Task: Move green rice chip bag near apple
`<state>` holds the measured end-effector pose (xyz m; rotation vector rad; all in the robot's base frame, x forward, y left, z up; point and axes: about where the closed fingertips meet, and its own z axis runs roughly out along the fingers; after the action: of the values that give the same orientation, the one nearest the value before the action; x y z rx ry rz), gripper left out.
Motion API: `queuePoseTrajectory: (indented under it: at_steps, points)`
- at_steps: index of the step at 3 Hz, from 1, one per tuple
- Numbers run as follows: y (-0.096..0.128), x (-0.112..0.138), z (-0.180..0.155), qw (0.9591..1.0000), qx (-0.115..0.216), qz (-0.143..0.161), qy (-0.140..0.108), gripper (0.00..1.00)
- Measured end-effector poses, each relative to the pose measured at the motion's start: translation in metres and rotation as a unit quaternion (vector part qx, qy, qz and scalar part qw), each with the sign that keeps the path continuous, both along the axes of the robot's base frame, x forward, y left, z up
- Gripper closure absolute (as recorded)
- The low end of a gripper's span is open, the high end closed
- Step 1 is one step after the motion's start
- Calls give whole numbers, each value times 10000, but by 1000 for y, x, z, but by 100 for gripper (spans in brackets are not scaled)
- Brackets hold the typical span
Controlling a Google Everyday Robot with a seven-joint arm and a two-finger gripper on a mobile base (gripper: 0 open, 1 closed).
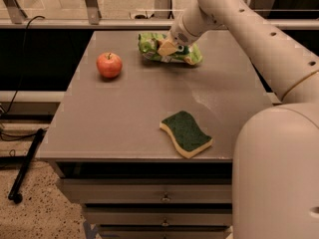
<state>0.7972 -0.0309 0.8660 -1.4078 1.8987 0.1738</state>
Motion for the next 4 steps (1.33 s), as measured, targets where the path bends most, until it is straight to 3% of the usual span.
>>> queuePoseTrajectory:
  at_steps: [1, 2, 4]
  points:
    - [14, -16, 1, 9998, -13, 179, -46, 100]
    - [23, -29, 3, 9995, 1, 301, -39, 83]
    - [41, -45, 4, 9986, 96, 523, 1, 37]
